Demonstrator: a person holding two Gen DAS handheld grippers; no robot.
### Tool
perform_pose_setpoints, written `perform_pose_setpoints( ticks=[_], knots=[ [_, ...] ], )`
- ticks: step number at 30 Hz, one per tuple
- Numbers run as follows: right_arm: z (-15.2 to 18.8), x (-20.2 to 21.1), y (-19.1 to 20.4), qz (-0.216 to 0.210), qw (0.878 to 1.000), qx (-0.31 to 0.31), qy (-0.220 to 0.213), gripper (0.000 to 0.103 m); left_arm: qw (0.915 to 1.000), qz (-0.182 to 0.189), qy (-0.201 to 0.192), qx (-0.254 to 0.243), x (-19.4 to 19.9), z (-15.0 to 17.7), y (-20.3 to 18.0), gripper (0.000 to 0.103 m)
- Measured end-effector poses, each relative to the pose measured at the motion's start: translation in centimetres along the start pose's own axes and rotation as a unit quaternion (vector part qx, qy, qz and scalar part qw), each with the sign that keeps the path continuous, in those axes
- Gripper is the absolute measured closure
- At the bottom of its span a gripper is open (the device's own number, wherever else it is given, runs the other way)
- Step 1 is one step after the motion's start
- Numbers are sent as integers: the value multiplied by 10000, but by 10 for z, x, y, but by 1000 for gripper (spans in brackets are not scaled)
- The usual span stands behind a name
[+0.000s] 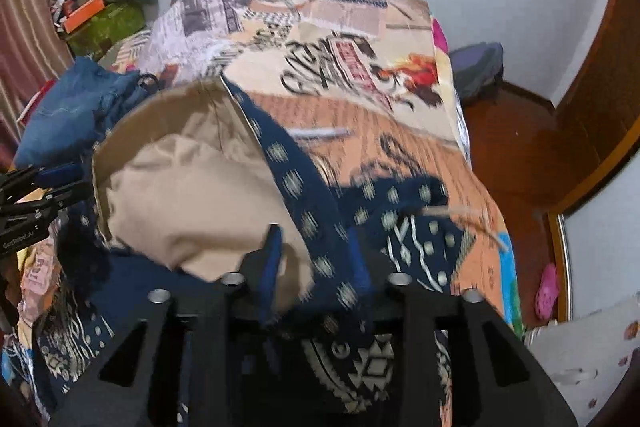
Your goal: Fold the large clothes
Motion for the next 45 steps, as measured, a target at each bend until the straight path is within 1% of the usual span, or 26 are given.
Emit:
perform_pose_setpoints(
  ticks=[2,6,10,15,20,21,23,25,26,27,28,29,30,32,34,39,42,45],
  knots=[
    [-7,-5,5,-38,10000,18,-49,60,10000,0,-22,62,-8,-11,3,54],
    [-20,-24,13,-211,9998,35,-1,60,9998,79,27,165,-27,-24,8,54],
    [-24,-52,18,-282,9994,105,196,60,9989,260,201,323,-52,-31,10,54],
    [-24,-86,18,-346,9977,4,591,60,9962,565,400,532,-83,-37,9,54],
    [-24,-99,23,-507,9962,-84,706,60,9949,693,488,551,-106,-42,4,55],
    [-23,-101,24,-536,9960,-87,709,60,9948,713,484,549,-109,-42,3,56],
    [-24,-104,26,-586,9956,-92,725,60,9948,747,470,513,-112,-44,0,66],
    [-24,-105,27,-600,9955,-113,728,60,9948,787,456,461,-111,-45,-3,85],
    [-24,-103,26,-620,9957,-138,675,64,9949,793,433,449,-110,-46,-4,88],
    [-25,-102,25,-627,9958,-150,657,73,9950,802,405,440,-108,-46,-4,92],
    [-25,-100,25,-626,9957,-161,658,79,9950,828,368,428,-103,-47,-5,94],
    [-25,-98,24,-627,9957,-181,659,88,9950,836,344,424,-100,-47,-5,95],
    [-26,-93,22,-652,9956,-237,634,93,9950,842,319,425,-96,-48,-6,96],
    [-28,-84,20,-739,9950,-359,566,95,9943,928,266,461,-83,-50,-7,98],
    [-32,-67,18,-864,9940,-514,433,96,9932,1036,181,504,-66,-52,-10,98],
    [-39,-14,18,-1024,9929,-609,22,97,9899,1326,3,497,-18,-54,-23,98],
    [-34,20,20,-1092,9922,-572,-169,97,9887,1435,-93,429,11,-49,-34,98],
    [-22,44,23,-1126,9921,-489,-271,97,9881,1494,-144,328,34,-40,-43,98]
  ],
)
Point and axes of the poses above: each gripper's, at about its wrist camera, not at the fingertips, and x roughly against the way its jaws point, y to its left, z to its underside, the point moved 4 cm from there along -x, roughly the way its jaws point, and after that the axes turned 12 degrees about -y, right-handed, at the moved point
